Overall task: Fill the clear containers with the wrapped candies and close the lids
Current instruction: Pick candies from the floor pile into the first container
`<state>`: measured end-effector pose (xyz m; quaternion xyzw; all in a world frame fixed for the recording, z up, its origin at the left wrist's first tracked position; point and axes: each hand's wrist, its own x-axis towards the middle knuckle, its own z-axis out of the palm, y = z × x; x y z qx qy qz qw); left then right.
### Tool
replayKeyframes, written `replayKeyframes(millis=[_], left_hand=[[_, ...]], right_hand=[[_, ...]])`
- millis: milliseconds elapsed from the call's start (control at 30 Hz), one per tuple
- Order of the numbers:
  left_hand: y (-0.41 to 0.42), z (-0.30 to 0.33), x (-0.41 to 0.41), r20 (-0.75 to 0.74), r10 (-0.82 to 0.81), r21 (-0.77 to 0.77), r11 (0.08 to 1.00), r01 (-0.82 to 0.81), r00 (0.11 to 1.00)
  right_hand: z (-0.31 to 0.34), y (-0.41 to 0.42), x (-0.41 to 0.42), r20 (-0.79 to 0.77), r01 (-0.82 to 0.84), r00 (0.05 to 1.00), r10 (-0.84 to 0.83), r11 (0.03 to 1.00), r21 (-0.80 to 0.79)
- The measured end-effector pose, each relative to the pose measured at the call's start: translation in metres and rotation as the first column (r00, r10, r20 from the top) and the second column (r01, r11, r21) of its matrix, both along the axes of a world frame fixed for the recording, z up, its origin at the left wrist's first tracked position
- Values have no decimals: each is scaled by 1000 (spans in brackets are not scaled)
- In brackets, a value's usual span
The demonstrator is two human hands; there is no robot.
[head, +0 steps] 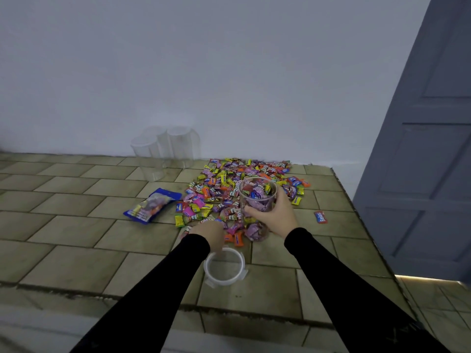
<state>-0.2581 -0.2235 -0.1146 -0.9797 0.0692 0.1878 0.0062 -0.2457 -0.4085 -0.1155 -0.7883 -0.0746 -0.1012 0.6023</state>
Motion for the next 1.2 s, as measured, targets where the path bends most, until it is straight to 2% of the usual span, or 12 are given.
replayKeyframes(millis=[200,367,533,700,867,1033,1200], left_hand=[[7,4,2,77,-89,13,996,88,993],[28,27,14,163,-83,-117,988,103,983],[61,42,40,275,38,-166,986,9,961],[100,47,68,313,195,-204,970,-135,930],[141,48,105,337,419,-446,860,-248,843],[171,52,144,375,481,-534,811,-239,793],[188,39,183,338,499,-535,800,-273,798]], right_hand=[[5,4,-1,41,63,997,-62,998,-24],[28,16,3,103,75,992,-78,997,32],[62,44,30,140,28,990,-31,999,27],[77,85,67,103,17,994,-22,999,48],[80,128,107,76,32,996,-38,996,80],[80,163,152,44,27,999,-29,998,59],[74,188,192,22,34,999,-35,999,27]])
